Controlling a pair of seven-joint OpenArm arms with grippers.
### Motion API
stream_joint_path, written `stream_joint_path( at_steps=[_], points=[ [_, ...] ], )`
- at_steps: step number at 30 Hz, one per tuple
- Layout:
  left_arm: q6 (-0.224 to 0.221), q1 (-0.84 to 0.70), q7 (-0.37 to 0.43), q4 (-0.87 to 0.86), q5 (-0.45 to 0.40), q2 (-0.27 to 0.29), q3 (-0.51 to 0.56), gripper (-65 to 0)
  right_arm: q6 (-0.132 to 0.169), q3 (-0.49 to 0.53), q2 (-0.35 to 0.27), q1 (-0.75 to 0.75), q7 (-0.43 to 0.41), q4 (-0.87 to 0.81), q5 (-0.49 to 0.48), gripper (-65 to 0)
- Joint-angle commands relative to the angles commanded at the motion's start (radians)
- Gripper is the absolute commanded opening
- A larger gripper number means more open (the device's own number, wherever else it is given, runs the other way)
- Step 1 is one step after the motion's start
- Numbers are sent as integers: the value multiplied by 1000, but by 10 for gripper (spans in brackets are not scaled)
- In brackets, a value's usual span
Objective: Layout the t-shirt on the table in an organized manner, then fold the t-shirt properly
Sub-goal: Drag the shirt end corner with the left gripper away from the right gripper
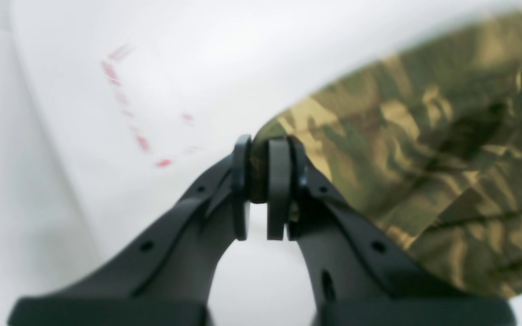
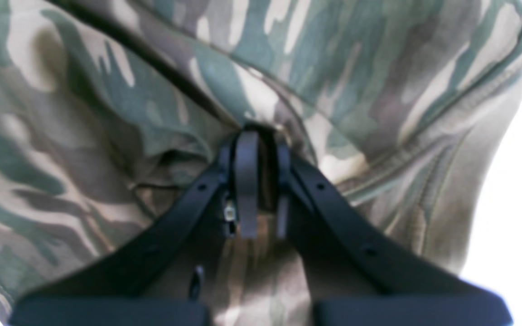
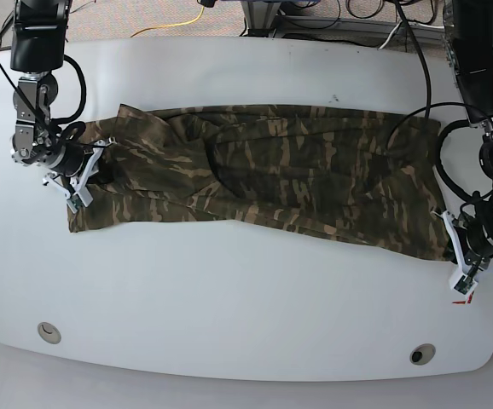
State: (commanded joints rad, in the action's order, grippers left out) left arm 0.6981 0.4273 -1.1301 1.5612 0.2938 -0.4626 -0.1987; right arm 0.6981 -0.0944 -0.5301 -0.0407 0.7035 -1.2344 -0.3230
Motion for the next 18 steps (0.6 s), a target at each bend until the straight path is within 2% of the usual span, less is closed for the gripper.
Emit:
stream_joint_path(
  at_steps=[10, 18],
  points=[
    [0, 83, 12, -3, 0, -2, 32, -617, 0, 0, 0, 0, 0, 0, 0, -602],
    [0, 92, 11, 0, 5, -2, 40, -617, 0, 0, 0, -2, 0, 0, 0, -602]
  ],
)
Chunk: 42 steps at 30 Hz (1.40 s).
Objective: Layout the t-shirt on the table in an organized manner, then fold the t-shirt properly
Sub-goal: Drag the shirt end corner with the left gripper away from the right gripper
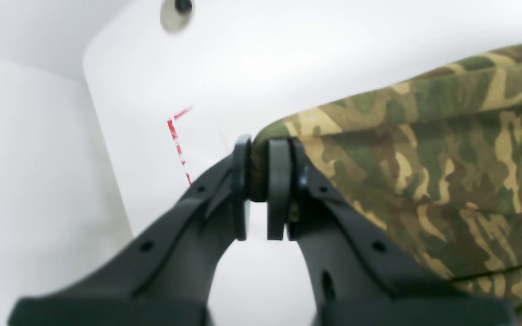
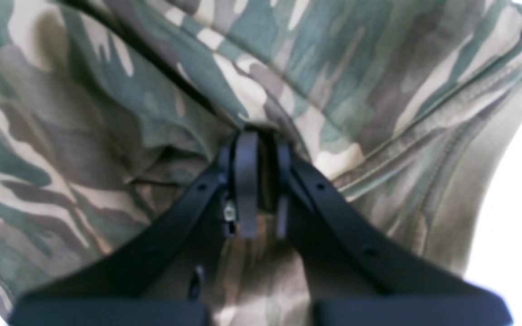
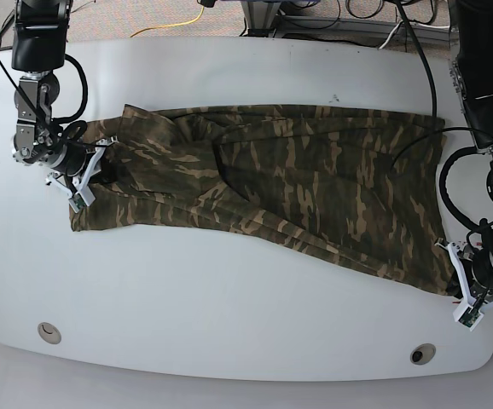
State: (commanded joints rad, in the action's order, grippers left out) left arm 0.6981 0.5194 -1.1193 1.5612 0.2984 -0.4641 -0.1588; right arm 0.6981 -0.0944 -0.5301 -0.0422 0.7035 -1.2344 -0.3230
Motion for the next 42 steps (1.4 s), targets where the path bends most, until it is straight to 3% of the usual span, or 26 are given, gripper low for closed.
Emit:
stream_joint_path(
  at_steps=[5, 15, 19, 27, 42],
  points=[
    [0, -26, -2, 38, 2, -2, 0, -617, 0, 0, 0, 0, 0, 0, 0, -602],
    [0, -230, -3, 181, 2, -29, -6, -617, 0, 5, 0, -3, 0, 0, 0, -602],
    [0, -330, -11, 224, 2, -29, -58, -617, 0, 5, 2, -5, 0, 0, 0, -602],
    [0, -470, -18, 233, 3, -29, -141, -617, 0, 5, 23, -20, 0, 2, 2, -602],
    [0, -612, -17, 229, -5, -28, -180, -604, 0, 6, 28, -23, 0, 2, 2, -602]
  ],
)
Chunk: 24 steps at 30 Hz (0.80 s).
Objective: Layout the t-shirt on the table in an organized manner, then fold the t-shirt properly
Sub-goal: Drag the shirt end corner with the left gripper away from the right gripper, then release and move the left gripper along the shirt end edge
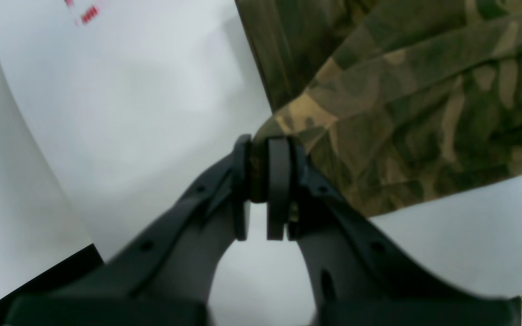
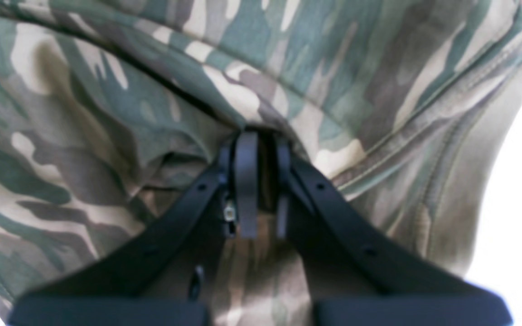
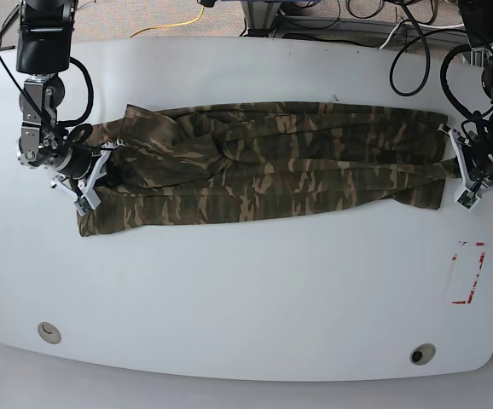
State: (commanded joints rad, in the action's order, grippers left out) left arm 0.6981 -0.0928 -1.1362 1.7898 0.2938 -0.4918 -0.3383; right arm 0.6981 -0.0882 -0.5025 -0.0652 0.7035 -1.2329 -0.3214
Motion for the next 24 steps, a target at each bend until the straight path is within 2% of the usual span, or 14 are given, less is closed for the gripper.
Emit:
stream_joint_path(
  at_steps=[3, 11, 14, 17, 24],
  points=[
    [0, -20, 0, 0, 0, 0, 0, -550, 0, 0, 0, 0, 0, 0, 0, -602],
    [0, -29, 0, -2, 0, 0, -3, -353, 0, 0, 0, 0, 0, 0, 0, -602],
    [0, -26, 0, 0, 5, 0, -34, -290, 0, 0, -2, 0, 0, 0, 0, -602],
    [0, -12, 0, 3, 8, 0, -97, -275, 0, 0, -2, 0, 0, 0, 0, -602],
    [0, 124, -2, 2, 9, 5, -183, -275, 0, 0, -2, 0, 0, -2, 0, -602]
  ],
)
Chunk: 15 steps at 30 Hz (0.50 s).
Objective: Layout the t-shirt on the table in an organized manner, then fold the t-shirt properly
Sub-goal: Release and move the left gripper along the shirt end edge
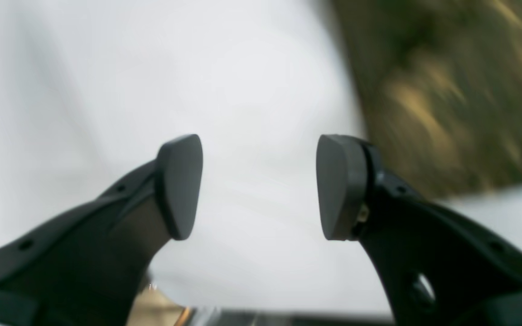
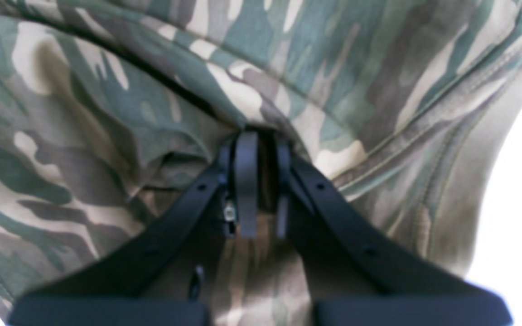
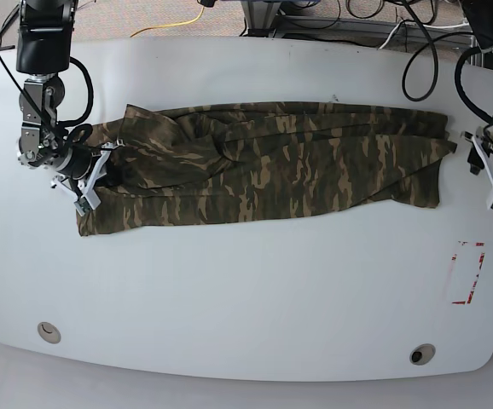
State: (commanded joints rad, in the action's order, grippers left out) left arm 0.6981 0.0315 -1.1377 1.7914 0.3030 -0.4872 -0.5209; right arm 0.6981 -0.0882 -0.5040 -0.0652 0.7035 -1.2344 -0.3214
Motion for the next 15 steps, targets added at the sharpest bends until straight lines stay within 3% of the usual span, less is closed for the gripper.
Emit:
stream_joint_path(
  at_steps=[8, 15],
  points=[
    [0, 138, 3, -130, -8, 64, 63, -274, 0, 2, 2, -2, 0, 0, 0, -602],
    [0, 146, 87, -302, -8, 121, 94, -274, 0, 2, 2, -2, 0, 0, 0, -602]
  ],
)
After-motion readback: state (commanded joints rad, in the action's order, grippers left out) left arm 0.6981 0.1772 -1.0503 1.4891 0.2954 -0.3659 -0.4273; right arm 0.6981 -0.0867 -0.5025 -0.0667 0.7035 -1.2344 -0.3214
